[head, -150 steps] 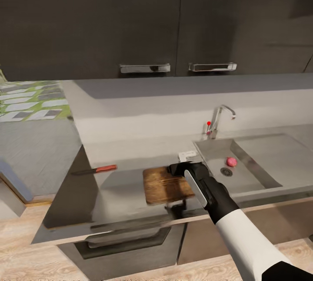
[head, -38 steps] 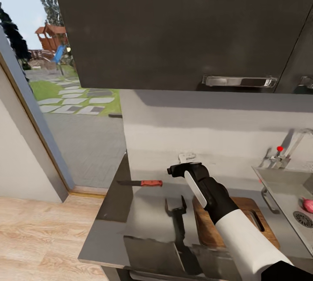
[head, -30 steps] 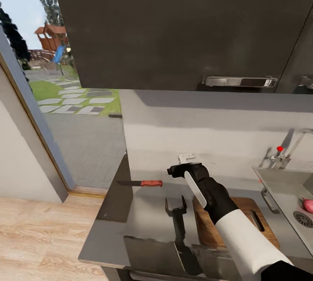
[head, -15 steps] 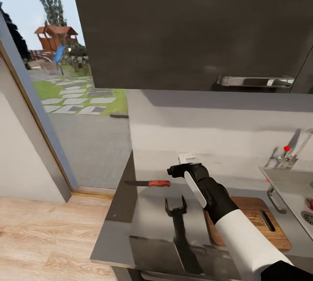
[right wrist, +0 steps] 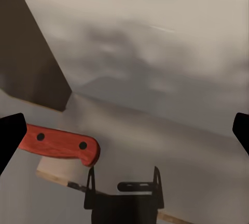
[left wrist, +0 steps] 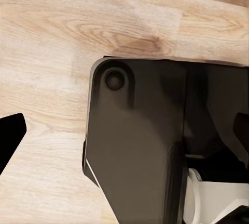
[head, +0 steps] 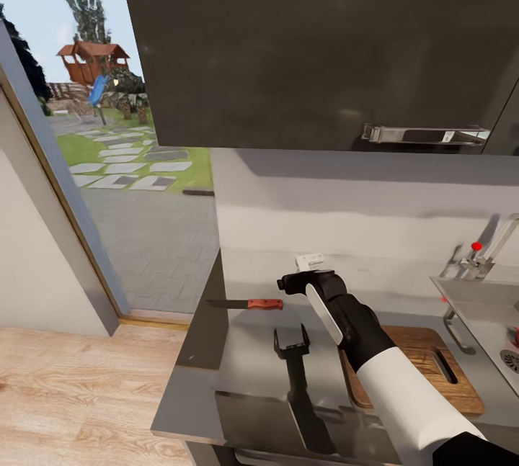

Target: In the kitchen, take the Vidalia onion out of the sink, dice it on the chopping board with the paring knife, put the diced onion into the bowl on the countertop, then place both the paring knife and the chopping board into the sink.

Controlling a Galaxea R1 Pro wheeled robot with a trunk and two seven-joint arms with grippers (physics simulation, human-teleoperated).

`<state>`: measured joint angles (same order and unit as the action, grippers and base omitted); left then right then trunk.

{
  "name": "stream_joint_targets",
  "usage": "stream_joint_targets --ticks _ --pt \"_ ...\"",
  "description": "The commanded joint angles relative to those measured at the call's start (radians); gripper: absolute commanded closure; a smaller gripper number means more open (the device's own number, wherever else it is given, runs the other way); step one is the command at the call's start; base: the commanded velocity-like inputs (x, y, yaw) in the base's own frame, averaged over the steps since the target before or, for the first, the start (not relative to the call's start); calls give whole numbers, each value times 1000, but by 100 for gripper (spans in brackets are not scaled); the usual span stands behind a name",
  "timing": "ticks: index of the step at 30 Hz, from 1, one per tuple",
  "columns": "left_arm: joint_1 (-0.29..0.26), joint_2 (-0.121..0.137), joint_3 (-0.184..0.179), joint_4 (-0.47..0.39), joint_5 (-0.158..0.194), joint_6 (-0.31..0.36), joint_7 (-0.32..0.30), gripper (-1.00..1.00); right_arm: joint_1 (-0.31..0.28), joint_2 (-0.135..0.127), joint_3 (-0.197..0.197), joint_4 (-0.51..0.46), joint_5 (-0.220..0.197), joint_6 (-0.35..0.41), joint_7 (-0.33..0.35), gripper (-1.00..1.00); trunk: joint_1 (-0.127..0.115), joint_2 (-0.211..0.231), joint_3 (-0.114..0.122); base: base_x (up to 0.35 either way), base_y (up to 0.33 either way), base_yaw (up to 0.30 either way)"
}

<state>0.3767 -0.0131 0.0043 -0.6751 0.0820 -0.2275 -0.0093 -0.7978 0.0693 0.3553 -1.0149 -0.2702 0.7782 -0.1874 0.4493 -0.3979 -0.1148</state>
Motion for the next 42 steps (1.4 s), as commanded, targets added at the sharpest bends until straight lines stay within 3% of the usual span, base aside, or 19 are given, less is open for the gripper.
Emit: stream_joint_targets --ticks 1,11,19,21,22,23,27,35,42 --pt "0 0 0 -1 8 -1 -1 -100 -1 0 2 -1 -11 2 -9 -100 1 -2 -2 0 0 0" --pt "0 -1 0 15 8 -1 -1 -100 -1 9 1 13 -10 -79 -8 -100 1 -2 -2 0 0 0" --pt "1 -1 0 65 8 -1 0 -100 -5 16 -1 106 -7 -142 -16 -100 1 -2 -2 0 0 0" --pt "1 -2 0 71 8 -1 0 -100 -26 20 -1 147 -6 -151 -27 -100 1 -2 -2 0 0 0" --pt "1 -3 0 74 8 -1 0 -100 -93 31 -1 276 -9 -165 -34 -100 1 -2 -2 0 0 0" --pt "1 -3 0 74 8 -1 0 -100 -129 34 -1 344 -10 -184 -35 -100 1 -2 -2 0 0 0" --pt "1 -4 0 76 8 -1 0 -100 -240 45 -1 528 -14 -292 -36 -100 1 -2 -2 0 0 0" --pt "1 -4 0 76 8 -2 0 -100 -269 70 -1 574 -18 -324 -36 -100 1 -2 -2 0 0 0" --pt "1 -5 0 77 8 -1 0 -100 -270 72 -1 571 -19 -327 -35 -100 1 -2 -2 63 48 0"
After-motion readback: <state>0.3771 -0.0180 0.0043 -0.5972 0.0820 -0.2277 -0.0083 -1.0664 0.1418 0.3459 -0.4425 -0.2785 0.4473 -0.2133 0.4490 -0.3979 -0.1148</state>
